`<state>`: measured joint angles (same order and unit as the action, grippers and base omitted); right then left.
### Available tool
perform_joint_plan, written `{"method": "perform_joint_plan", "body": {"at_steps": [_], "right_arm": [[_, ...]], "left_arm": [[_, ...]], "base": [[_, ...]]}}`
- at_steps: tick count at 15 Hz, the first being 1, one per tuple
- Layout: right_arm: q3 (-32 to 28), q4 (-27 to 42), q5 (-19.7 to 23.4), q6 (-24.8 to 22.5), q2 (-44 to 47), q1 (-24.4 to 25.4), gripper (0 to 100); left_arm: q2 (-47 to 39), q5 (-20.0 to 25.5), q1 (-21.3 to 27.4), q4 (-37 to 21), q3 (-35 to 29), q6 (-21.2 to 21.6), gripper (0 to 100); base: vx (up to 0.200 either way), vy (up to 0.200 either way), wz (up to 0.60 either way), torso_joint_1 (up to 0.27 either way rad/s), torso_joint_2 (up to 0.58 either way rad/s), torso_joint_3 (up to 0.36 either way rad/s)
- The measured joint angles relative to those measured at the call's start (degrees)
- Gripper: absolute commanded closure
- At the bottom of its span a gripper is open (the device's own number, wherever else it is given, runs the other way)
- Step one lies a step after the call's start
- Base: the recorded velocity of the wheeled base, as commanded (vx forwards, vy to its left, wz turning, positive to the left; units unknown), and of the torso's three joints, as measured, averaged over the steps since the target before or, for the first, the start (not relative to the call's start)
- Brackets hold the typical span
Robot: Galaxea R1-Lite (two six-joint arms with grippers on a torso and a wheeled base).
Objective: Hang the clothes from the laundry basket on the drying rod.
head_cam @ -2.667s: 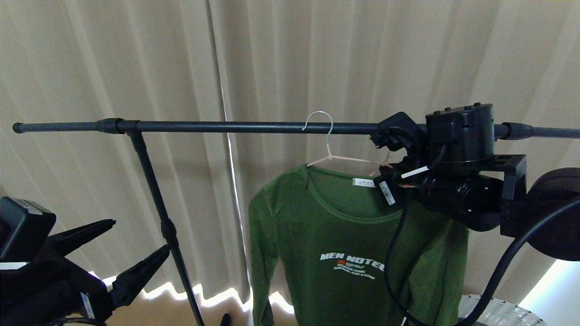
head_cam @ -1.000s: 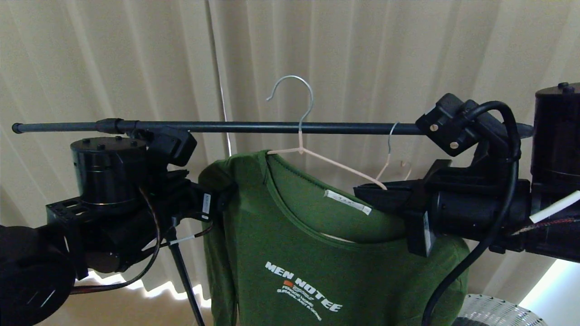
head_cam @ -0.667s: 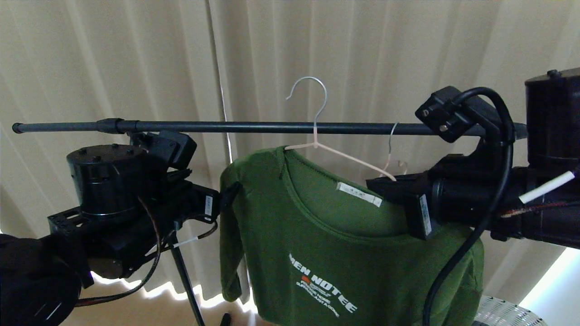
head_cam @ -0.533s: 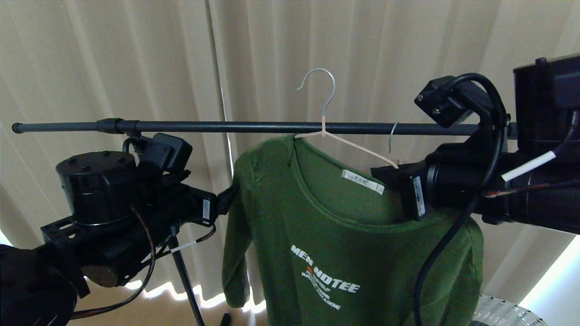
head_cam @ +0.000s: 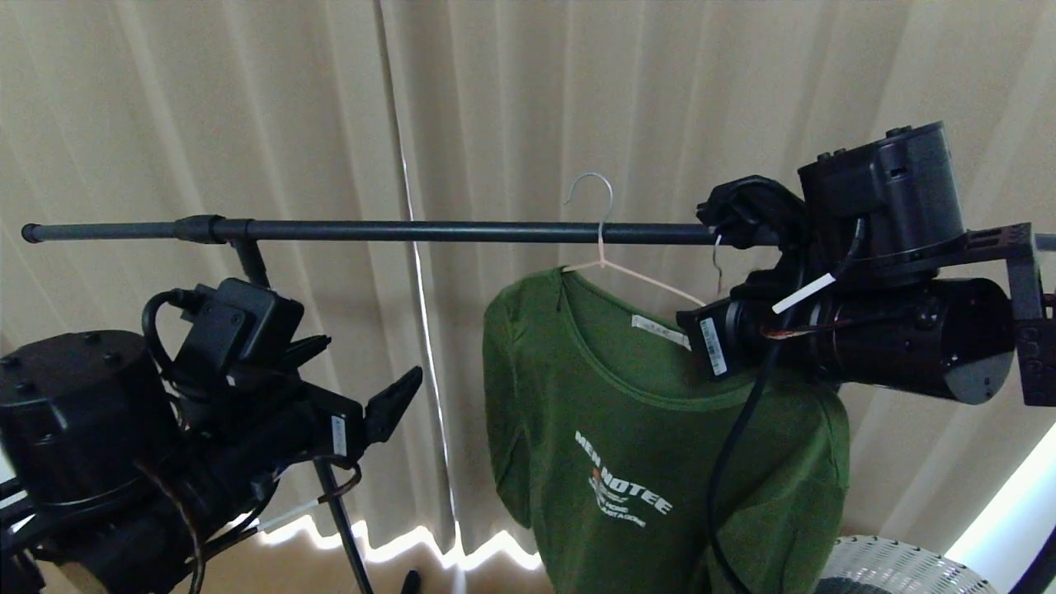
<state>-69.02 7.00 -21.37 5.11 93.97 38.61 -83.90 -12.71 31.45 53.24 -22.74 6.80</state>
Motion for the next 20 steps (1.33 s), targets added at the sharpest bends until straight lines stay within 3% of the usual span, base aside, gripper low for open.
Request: {"method": "perform_joint_plan", "body": {"at_steps": [3,13,14,20], "right_arm": [[-1.5,1.0,-2.0,-0.1,1.7,0.0,100],[-2.0,2.0,-3.7,-1.9,5.9,4.2,100],[-2.1,1.8,-3.6,-2.7,6.1,4.4,0],[-1.9,0.1,-2.8,-2.1,6.1,4.7,0]], "left_arm": [[2.7,0.2,0.7,0.1,3.4,-2.0,0],[6.2,0.3,0.4,1.9,4.4,-1.9,0],[6.2,0.3,0.4,1.9,4.4,-1.9,0],[6.4,0.3,0.4,1.8,4.6,-2.0,0]], "base": [[0.0,0.0,0.0,0.0,0.0,0.0],[0.0,0.0,0.0,0.0,0.0,0.0],[0.0,0.0,0.0,0.0,0.0,0.0],[0.0,0.0,0.0,0.0,0.0,0.0]]}}
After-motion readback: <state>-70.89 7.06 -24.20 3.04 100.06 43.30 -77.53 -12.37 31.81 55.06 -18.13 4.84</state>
